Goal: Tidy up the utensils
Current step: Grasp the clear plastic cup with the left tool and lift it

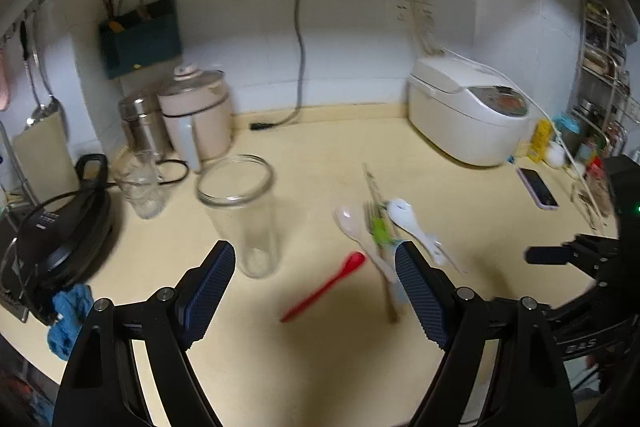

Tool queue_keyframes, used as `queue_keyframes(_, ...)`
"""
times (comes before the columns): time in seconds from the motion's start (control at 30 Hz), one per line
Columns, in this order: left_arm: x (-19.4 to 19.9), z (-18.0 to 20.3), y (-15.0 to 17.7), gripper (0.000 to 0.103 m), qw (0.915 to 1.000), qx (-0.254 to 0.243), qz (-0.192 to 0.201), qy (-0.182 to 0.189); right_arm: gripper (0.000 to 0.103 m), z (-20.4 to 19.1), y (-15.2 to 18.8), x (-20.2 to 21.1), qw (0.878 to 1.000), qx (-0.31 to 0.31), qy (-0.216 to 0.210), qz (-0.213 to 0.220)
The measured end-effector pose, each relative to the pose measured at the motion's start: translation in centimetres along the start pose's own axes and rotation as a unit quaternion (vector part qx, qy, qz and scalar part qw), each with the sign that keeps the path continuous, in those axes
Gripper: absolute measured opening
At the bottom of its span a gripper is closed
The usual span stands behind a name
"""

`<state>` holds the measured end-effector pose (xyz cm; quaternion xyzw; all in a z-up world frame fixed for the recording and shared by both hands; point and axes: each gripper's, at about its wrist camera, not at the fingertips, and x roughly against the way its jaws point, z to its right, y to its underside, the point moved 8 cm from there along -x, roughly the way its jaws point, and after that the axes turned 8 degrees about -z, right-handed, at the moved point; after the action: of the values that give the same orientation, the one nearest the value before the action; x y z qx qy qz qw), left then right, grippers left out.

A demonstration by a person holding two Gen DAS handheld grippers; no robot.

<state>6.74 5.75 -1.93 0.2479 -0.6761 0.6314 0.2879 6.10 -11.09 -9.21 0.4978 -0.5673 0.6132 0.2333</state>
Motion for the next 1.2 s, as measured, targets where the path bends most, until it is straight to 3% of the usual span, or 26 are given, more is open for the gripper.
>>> queue_keyframes(0.2,-3.1,-3.2,0.3,0.085,0.9996,0.009,0.015,-0.020,0.094,-0.4,-0.9,-1.3,1.000,-0.006,-0.006,-0.007)
queue_keyframes(0.3,-5.3,-4.2,0.5,0.085,0.9997,-0.012,0.016,-0.009,0.094,-0.8,-1.2,-2.0,1.000,-0.001,-0.004,-0.013)
queue_keyframes(0.47,-9.4,-5.8,0.2,0.085,0.9959,-0.088,0.012,-0.017,0.094,-1.5,-2.3,-2.5,1.000,-0.010,0.000,-0.013)
queue_keyframes(0.7,-15.7,-7.9,0.7,0.084,0.9913,-0.113,-0.024,0.062,0.094,-2.4,-3.1,-3.8,0.999,-0.039,0.019,-0.023)
queue_keyframes(0.83,-17.6,-7.7,0.7,0.082,0.9881,-0.132,-0.030,0.074,0.094,-2.2,-3.4,-4.3,0.996,-0.073,0.036,-0.031)
queue_keyframes(0.87,-17.9,-7.6,0.6,0.077,0.9877,-0.133,-0.026,0.078,0.094,-2.3,-3.5,-4.3,0.996,-0.077,0.041,-0.032)
queue_keyframes(1.0,-18.9,-7.6,0.4,0.073,0.9861,-0.127,-0.015,0.106,0.093,-2.2,-4.1,-4.2,0.991,-0.095,0.094,-0.029)
queue_keyframes(1.1,-19.0,-7.6,0.4,0.072,0.9852,-0.126,-0.008,0.116,0.078,-1.4,-4.8,-3.4,0.983,-0.110,0.149,-0.018)
queue_keyframes(1.2,-19.0,-7.6,0.4,0.072,0.9841,-0.127,-0.002,0.124,0.077,-0.1,-4.9,-2.5,0.965,-0.148,0.218,-0.010)
